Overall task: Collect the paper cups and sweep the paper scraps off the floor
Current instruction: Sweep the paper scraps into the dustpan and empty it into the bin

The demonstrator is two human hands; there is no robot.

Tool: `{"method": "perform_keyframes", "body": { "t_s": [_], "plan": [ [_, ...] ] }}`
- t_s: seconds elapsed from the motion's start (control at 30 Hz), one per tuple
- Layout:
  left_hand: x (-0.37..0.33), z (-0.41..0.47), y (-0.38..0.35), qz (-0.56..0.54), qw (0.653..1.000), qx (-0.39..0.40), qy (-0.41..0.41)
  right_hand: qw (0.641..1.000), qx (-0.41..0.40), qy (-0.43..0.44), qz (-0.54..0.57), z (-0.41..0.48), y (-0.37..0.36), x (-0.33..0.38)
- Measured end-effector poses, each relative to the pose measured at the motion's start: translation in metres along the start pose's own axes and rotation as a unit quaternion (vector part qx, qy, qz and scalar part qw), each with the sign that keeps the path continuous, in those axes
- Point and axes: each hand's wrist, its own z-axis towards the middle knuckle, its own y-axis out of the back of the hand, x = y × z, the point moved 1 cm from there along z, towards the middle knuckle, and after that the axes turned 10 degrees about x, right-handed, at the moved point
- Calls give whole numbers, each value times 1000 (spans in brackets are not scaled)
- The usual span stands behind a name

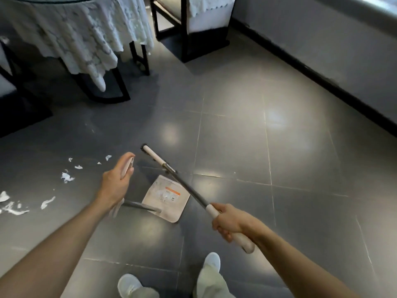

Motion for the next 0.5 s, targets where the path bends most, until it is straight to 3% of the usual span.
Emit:
{"method": "perform_keyframes", "body": {
  "t_s": [0.2, 0.5],
  "plan": [
    [76, -59, 101, -42, 994, -81, 58, 999, -12, 43, -14, 46, -68, 88],
    [185, -121, 213, -55, 986, -105, 121, 999, 0, 46, -16, 127, -168, 223]
  ]
}}
